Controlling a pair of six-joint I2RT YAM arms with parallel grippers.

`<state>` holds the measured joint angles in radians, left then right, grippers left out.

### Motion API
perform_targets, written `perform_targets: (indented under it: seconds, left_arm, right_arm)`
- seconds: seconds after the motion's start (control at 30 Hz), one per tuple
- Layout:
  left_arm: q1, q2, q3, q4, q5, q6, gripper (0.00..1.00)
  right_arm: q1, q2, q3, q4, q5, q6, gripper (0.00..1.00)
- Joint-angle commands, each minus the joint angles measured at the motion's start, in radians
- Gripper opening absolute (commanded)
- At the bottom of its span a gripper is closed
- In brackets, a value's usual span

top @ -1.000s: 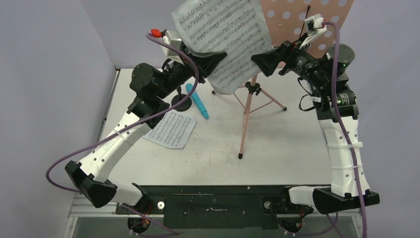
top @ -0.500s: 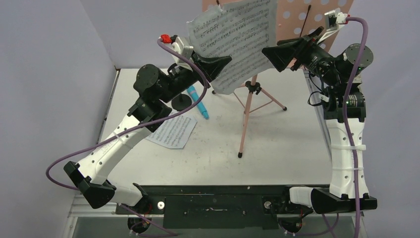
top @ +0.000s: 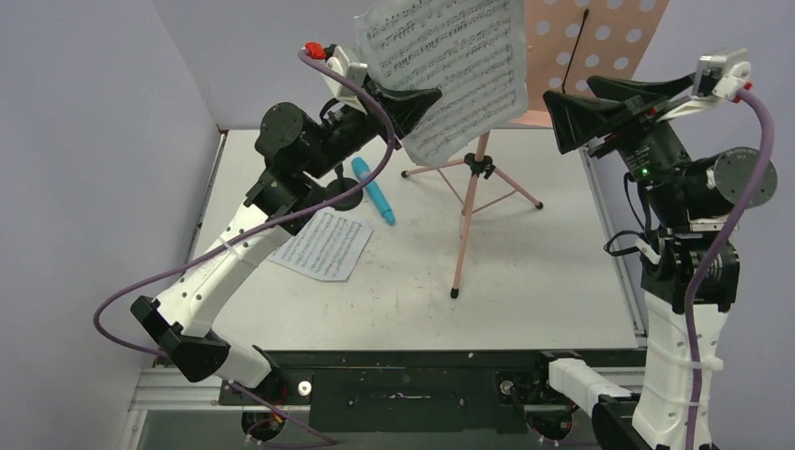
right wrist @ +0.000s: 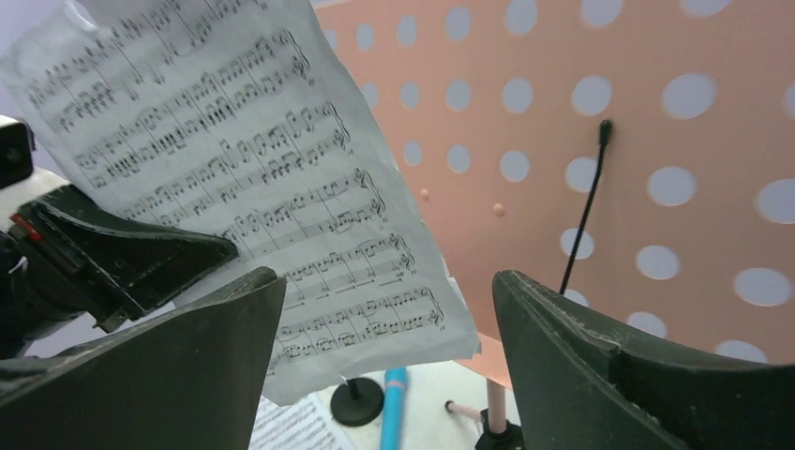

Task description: Set up the instrument practice props

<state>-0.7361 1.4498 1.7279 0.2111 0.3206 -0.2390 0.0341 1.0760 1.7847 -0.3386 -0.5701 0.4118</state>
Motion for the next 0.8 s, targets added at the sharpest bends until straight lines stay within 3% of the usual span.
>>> perform_targets:
  seconds: [0.0, 0.13, 0.3, 0.53, 0.77]
  left_arm:
    - [0.003, 0.031, 0.082, -0.005, 0.014, -0.005, 0.00]
    - [0.003, 0.059, 0.120, 0.014, 0.012, -0.013, 0.00]
    - [0.004, 0.102, 0.176, 0.005, -0.006, -0.005, 0.00]
    - [0.007, 0.134, 0.208, 0.008, -0.007, -0.004, 0.00]
    - [0.013, 0.149, 0.223, 0.010, -0.009, 0.003, 0.00]
  right_arm:
    - [0.000, -0.011, 0.002, -0.019, 0.156, -0.051, 0.80]
    - [0.000, -0.016, -0.032, -0.019, 0.257, -0.057, 0.75]
    - [0.000, 0.024, -0.039, -0.013, 0.263, -0.040, 0.68]
    - [-0.002, 0.073, -0.032, 0.009, 0.256, -0.006, 0.46]
    - [0.000, 0.095, -0.034, 0.016, 0.282, 0.002, 0.42]
